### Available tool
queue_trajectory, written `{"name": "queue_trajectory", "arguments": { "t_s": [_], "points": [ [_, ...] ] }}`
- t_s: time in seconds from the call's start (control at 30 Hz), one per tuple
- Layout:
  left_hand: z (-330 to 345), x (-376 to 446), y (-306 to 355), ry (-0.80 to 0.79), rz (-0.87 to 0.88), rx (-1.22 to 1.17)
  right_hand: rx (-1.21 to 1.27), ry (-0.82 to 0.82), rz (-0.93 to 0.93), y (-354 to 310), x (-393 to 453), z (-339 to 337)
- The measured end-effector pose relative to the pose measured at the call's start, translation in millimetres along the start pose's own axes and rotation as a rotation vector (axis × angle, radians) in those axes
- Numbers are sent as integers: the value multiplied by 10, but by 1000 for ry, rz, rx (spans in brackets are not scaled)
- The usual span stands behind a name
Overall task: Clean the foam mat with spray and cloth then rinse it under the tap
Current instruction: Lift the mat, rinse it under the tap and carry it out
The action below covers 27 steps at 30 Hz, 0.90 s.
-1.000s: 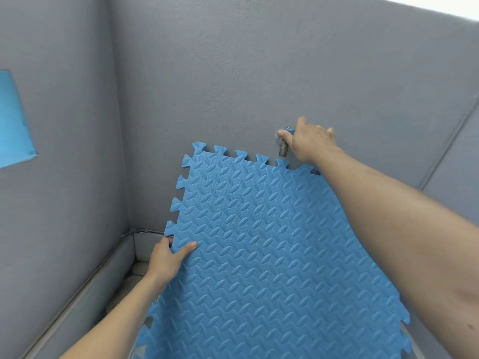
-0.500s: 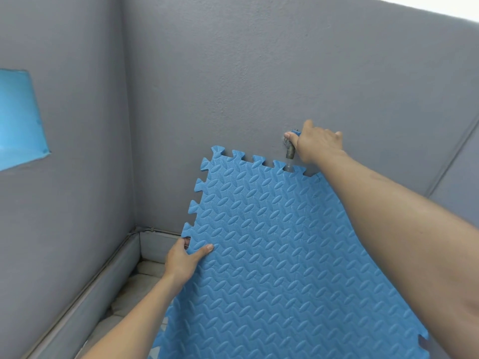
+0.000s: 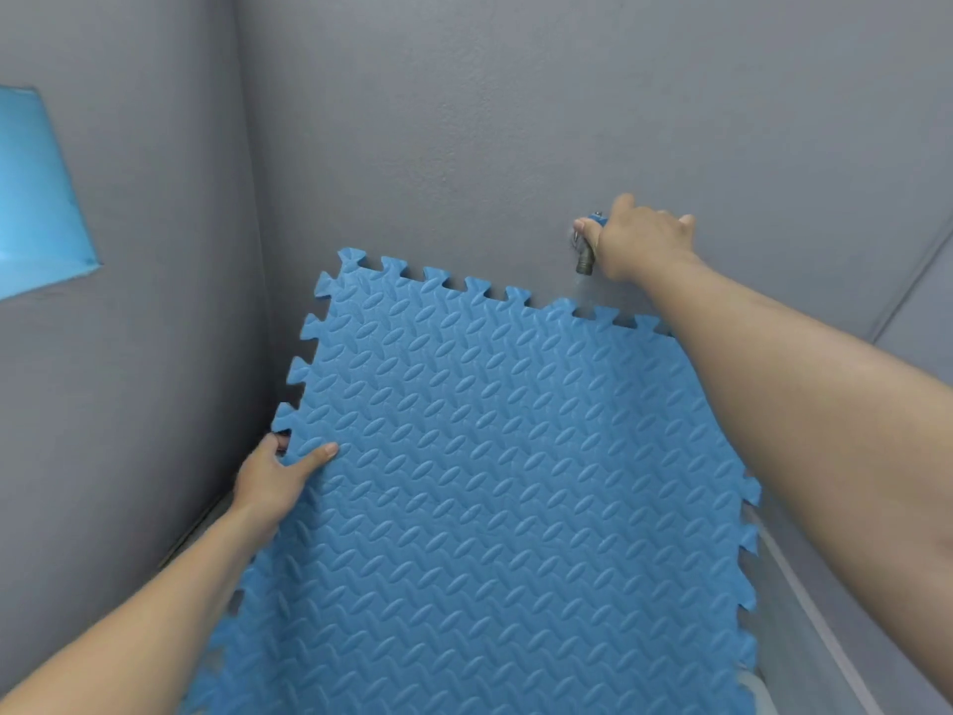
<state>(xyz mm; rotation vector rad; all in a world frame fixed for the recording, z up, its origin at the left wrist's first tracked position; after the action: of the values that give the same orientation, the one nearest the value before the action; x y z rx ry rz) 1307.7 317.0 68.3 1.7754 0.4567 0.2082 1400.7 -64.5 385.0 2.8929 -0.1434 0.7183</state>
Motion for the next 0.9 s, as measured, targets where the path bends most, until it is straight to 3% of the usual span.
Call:
{"name": "queue_trajectory", "arguments": {
  "t_s": [0.2,0.3,0.4,0.53,0.63,0.73,0.9],
  "points": [
    [-686,86,-193,136,-18,37,157,-11,23,42,-84,0],
    [-706,87,-207,138,-28,7,359,224,-43,178,-467,48],
    [-552,48,-191,99,-27,-26,554,371,84,592,-1114,565],
    [-148,-52,-29,19,2,-77,528,183,375,1194,-1775,1631],
    [285,-175,41,-58,17,-109,430,67,432,1081,-1794,1963],
    [688,-292,57,-122,14,-150,379,97,231,151,-1580,1869],
    [703,-185,-32,-78,28,-69,312,147,-435,-1924,-2134,1844]
  ]
}}
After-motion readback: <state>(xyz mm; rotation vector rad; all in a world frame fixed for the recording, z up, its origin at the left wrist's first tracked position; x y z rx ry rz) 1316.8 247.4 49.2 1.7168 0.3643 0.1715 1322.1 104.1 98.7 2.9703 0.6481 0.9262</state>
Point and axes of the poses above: each hand's wrist, its own x-axis towards the middle knuckle, its own z-axis out of the palm, y = z × x, the point moved 9 cm from there along x, towards the middle knuckle, and after that the axes turned 2 degrees about -z, right-handed, at the moved point
